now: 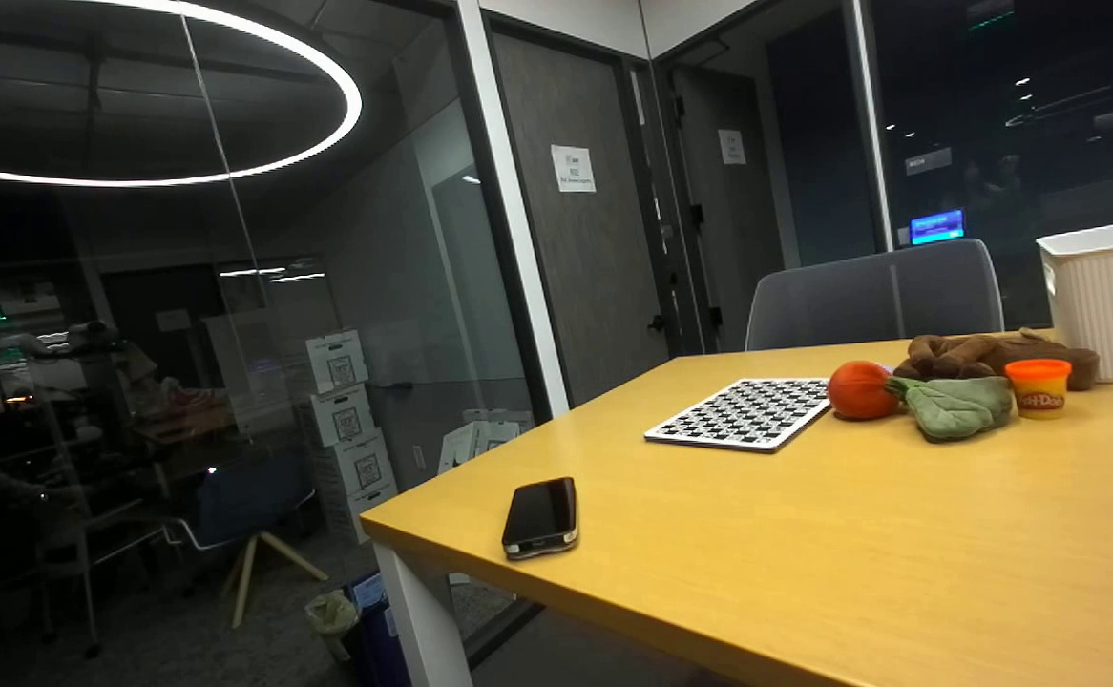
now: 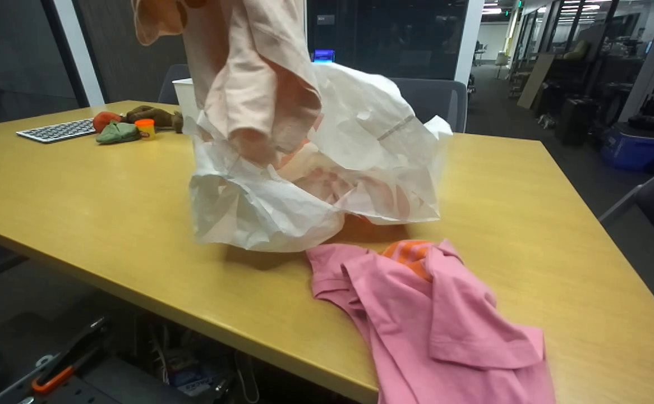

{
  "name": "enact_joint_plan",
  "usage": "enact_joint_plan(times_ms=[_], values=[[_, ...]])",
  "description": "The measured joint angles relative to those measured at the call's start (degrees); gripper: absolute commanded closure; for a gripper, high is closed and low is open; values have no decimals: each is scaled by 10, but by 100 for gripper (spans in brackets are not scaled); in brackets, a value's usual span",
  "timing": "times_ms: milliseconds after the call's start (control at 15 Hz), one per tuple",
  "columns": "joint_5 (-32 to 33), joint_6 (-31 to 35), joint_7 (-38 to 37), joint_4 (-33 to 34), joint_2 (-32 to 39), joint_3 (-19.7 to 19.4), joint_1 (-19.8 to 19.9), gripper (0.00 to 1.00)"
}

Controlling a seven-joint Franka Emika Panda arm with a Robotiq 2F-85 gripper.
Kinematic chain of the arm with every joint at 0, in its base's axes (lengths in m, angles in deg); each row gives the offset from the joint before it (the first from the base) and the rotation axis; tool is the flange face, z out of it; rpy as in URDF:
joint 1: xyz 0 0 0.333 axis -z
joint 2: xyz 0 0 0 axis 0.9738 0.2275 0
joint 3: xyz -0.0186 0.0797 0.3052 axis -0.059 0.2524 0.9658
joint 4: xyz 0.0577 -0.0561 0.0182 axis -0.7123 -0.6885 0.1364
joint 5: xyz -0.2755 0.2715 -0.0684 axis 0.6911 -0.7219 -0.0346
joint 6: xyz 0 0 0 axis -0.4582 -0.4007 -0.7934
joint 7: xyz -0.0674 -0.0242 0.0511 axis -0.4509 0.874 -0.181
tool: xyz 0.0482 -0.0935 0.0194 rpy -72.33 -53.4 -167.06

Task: Remove the shirts from the plastic bag and put them on the table

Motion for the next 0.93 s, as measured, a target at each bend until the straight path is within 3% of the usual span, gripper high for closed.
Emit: enact_joint_plan(times_ms=[533, 933], values=[[4, 251, 24, -10, 15, -45, -34, 94], [-5, 483, 9, 12, 126, -40, -28, 93]])
